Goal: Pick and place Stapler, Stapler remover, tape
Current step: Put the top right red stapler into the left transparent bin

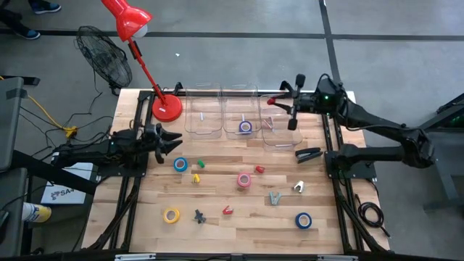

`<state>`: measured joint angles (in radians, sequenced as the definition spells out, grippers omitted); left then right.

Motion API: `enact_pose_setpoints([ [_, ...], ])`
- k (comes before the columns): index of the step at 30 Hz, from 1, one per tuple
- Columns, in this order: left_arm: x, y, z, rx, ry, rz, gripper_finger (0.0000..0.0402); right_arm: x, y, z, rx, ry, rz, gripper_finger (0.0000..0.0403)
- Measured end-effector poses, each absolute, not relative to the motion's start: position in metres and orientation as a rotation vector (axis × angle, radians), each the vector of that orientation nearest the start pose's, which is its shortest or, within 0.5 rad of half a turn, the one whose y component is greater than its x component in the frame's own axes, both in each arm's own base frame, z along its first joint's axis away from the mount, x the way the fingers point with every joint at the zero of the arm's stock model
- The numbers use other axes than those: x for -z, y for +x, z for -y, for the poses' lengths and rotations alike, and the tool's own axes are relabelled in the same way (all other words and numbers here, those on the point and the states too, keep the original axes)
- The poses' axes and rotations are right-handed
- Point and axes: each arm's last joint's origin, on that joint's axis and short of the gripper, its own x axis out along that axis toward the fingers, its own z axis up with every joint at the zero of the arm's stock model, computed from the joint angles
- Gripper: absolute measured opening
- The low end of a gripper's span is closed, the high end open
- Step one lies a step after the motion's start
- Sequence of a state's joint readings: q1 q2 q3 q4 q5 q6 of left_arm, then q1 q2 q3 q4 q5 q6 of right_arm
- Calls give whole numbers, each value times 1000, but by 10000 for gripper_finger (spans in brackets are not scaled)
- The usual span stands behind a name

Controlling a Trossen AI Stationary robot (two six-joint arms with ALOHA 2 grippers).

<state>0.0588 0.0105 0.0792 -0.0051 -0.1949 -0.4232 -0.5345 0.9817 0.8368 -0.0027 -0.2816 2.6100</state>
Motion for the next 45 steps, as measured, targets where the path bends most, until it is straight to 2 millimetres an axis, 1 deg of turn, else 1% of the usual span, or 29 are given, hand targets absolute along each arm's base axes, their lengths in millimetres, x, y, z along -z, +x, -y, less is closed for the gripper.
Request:
enact_pose_setpoints([
  [4, -197, 90, -13, -288, -455, 223, 170, -331, 200, 102, -354, -3576, -377, 55],
  [6, -202, 90, -13, -286, -464, 270, 170, -333, 204, 102, -359, -3577, -361, 55],
  [9, -208, 91, -13, -260, -433, 317, 170, -342, 211, 104, -331, -3589, -353, 55],
  [13, -217, 96, -13, -248, -420, 382, 170, -360, 223, 109, -303, -3601, -346, 55],
  [17, -239, 108, -14, -287, -335, 352, 170, -374, 238, 116, -374, -3580, -298, 55],
  [19, -254, 118, -15, -310, -267, 313, 170, -379, 246, 120, -431, -3561, -265, 55],
  [22, -280, 140, -17, -333, -145, 256, 170, -385, 259, 126, -479, -3542, -213, 55],
  [27, -325, 183, -21, -429, 46, 180, 170, -401, 276, 132, -461, -3525, -98, 55],
  [30, -344, 210, -24, -473, 140, 111, 170, -414, 282, 135, -458, -3521, -49, 55],
  [33, -356, 235, -26, -487, 193, 46, 170, -423, 285, 136, -470, -3522, -18, 55],
  [36, -368, 255, -27, -490, 224, 33, 170, -426, 286, 136, -520, -3505, 16, 55],
  [40, -379, 272, -28, -502, 239, 42, 170, -424, 286, 135, -547, -3498, 43, 55],
  [45, -385, 286, -29, -505, 235, 36, 170, -424, 289, 127, -544, -3499, 98, 55],
])
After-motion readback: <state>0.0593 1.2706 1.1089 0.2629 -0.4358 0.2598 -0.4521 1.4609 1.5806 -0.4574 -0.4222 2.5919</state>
